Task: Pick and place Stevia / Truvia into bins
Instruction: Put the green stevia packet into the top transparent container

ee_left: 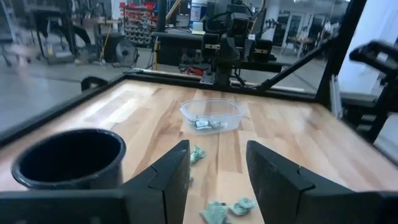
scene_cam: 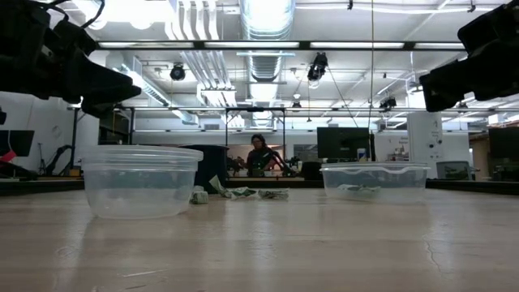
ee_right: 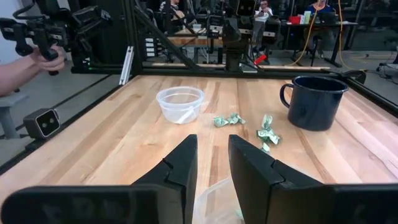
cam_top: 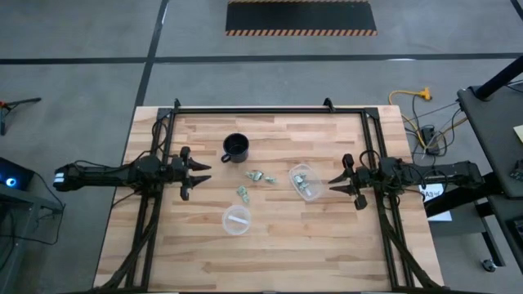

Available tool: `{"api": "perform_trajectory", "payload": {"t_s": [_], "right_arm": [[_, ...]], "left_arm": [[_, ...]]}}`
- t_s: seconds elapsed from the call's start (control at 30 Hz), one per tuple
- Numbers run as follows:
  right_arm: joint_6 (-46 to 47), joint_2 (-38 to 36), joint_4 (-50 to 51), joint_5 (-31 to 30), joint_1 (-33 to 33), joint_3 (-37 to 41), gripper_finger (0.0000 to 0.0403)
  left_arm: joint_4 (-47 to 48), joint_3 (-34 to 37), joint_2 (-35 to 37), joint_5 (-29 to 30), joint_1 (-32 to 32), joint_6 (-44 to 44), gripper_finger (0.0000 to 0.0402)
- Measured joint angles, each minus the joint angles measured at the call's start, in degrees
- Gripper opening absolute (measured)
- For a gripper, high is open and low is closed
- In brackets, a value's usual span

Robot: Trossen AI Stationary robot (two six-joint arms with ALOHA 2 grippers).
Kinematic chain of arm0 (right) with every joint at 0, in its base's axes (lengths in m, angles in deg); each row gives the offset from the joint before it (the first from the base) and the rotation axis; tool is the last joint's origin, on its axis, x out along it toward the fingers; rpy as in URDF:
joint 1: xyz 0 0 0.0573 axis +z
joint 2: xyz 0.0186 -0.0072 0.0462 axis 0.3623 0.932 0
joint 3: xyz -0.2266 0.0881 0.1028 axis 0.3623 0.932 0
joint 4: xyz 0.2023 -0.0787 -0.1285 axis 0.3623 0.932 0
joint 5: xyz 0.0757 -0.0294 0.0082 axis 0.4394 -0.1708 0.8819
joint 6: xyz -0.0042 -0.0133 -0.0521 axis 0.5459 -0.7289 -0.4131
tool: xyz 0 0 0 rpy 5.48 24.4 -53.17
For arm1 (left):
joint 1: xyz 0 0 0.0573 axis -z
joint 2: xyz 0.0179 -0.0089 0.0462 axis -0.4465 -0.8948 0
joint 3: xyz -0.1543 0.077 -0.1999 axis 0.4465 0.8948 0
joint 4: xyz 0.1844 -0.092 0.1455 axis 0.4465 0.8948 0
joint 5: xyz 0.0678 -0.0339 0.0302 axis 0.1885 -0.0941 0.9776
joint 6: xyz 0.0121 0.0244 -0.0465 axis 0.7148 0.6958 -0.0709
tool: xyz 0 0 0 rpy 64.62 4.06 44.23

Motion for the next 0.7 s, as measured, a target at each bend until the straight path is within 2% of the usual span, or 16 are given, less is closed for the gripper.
{"api": "perform_trajectory", "payload": {"t_s": [0.13,0.33,0.6,0.7], "right_arm": [[0.0,-0.02,0.0,0.02,0.0,0.0,0.0087],[-0.02,-0.02,0.0,0.02,0.0,0.0,0.0087],[-0.01,-0.02,0.0,0.04,0.0,0.0,0.0073],[-0.01,-0.02,0.0,0.04,0.0,-0.01,0.007]], "left_arm": [[0.03,0.02,-0.42,0.02,-0.02,-7.42,0.0141],[-1.29,0.11,-3.12,0.04,-0.01,-8.94,0.0141],[-19.04,0.13,-12.3,1.08,0.0,-5.64,0.0141],[-22.78,-0.21,-17.31,1.1,-0.02,-4.28,0.0141]]}}
